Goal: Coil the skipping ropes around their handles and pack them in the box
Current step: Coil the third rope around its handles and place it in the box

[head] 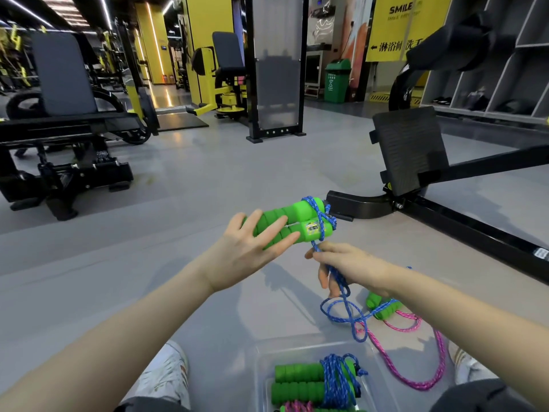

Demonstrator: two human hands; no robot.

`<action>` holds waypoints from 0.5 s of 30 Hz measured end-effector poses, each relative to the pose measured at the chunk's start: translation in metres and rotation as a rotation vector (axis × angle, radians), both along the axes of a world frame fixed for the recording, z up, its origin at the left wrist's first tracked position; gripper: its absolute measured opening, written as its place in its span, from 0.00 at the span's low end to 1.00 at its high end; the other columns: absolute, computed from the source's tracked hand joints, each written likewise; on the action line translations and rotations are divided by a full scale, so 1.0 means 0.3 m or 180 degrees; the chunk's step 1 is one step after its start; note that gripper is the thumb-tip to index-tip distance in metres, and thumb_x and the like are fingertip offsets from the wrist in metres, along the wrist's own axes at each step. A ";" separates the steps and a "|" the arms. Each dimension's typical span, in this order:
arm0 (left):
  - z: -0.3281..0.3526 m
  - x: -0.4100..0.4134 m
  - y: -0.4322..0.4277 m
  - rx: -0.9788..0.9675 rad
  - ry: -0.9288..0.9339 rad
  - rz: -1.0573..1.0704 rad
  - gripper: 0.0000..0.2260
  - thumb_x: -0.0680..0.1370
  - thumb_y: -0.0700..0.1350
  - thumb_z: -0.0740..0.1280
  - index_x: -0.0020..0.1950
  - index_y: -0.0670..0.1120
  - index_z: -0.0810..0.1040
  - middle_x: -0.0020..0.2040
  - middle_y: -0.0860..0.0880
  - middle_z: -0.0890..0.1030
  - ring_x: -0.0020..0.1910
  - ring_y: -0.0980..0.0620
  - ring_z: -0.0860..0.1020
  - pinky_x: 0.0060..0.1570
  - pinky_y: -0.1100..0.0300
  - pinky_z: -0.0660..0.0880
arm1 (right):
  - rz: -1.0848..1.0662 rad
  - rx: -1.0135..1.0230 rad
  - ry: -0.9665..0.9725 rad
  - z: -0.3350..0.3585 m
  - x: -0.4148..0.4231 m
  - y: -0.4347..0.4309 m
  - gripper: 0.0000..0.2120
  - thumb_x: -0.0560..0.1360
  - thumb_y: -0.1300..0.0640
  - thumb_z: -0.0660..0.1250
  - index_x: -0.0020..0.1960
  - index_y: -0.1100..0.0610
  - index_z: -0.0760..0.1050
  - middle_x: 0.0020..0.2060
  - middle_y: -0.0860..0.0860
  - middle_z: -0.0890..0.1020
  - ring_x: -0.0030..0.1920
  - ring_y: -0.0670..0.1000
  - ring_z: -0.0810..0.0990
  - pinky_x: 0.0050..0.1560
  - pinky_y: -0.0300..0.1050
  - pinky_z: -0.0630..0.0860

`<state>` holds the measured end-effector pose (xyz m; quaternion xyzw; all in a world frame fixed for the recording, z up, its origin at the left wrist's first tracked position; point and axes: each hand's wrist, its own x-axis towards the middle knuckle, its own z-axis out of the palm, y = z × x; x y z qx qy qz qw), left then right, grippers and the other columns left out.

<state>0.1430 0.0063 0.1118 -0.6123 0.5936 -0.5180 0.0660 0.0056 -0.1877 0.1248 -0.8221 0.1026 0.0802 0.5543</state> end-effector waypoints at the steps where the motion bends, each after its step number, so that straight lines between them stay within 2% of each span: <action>1: -0.006 0.003 -0.002 0.0055 0.0008 0.0016 0.19 0.80 0.36 0.52 0.69 0.47 0.68 0.62 0.41 0.70 0.45 0.38 0.76 0.38 0.52 0.72 | 0.0172 -0.0254 0.0135 0.008 -0.012 -0.006 0.12 0.80 0.55 0.56 0.58 0.61 0.69 0.25 0.52 0.76 0.24 0.51 0.74 0.34 0.41 0.72; 4: -0.024 0.005 -0.006 0.0261 0.0055 0.0089 0.20 0.79 0.36 0.51 0.69 0.47 0.68 0.62 0.40 0.70 0.44 0.38 0.76 0.36 0.53 0.72 | 0.0708 -0.1173 0.0432 0.050 -0.045 -0.027 0.12 0.79 0.53 0.59 0.58 0.59 0.70 0.21 0.50 0.76 0.27 0.49 0.75 0.44 0.44 0.73; 6: -0.045 0.008 -0.007 0.0489 0.0047 0.0128 0.22 0.76 0.39 0.58 0.70 0.47 0.66 0.63 0.40 0.69 0.44 0.38 0.76 0.35 0.53 0.72 | 0.0774 -0.1654 0.0317 0.081 -0.051 -0.032 0.11 0.78 0.50 0.61 0.54 0.57 0.73 0.21 0.48 0.71 0.24 0.47 0.72 0.34 0.36 0.72; 8: -0.061 0.006 -0.009 0.0660 -0.0004 0.0070 0.26 0.73 0.39 0.64 0.71 0.46 0.65 0.64 0.40 0.68 0.46 0.37 0.76 0.35 0.51 0.73 | 0.0661 -0.2006 -0.0207 0.109 -0.044 -0.029 0.12 0.78 0.48 0.62 0.42 0.55 0.77 0.22 0.47 0.66 0.23 0.44 0.65 0.25 0.32 0.65; 9: -0.066 0.001 -0.012 0.0689 -0.0039 -0.0021 0.24 0.75 0.39 0.62 0.71 0.47 0.65 0.64 0.40 0.69 0.47 0.37 0.76 0.36 0.51 0.73 | 0.0599 -0.2180 -0.0509 0.119 -0.039 -0.029 0.16 0.78 0.49 0.62 0.35 0.55 0.75 0.21 0.47 0.63 0.22 0.45 0.62 0.24 0.33 0.61; 10: -0.068 -0.008 -0.015 0.0691 -0.0051 -0.0140 0.21 0.77 0.39 0.59 0.71 0.47 0.66 0.64 0.41 0.69 0.47 0.37 0.76 0.37 0.51 0.73 | 0.0540 -0.2298 -0.0783 0.125 -0.032 -0.032 0.20 0.78 0.50 0.62 0.29 0.54 0.70 0.20 0.47 0.61 0.22 0.46 0.60 0.24 0.36 0.59; 12: -0.069 -0.036 -0.019 0.0656 -0.0047 -0.0398 0.17 0.81 0.39 0.55 0.69 0.48 0.68 0.63 0.42 0.71 0.48 0.38 0.76 0.38 0.51 0.73 | 0.0409 -0.2294 -0.1191 0.127 -0.015 -0.047 0.24 0.78 0.51 0.61 0.26 0.54 0.60 0.21 0.47 0.58 0.24 0.46 0.57 0.26 0.40 0.55; 15: -0.066 -0.090 -0.035 0.0633 -0.0061 -0.0668 0.15 0.83 0.40 0.55 0.69 0.49 0.69 0.63 0.44 0.72 0.49 0.38 0.77 0.40 0.51 0.75 | 0.0185 -0.2031 -0.1398 0.109 0.006 -0.083 0.23 0.79 0.51 0.61 0.26 0.55 0.64 0.22 0.48 0.63 0.23 0.44 0.61 0.27 0.36 0.59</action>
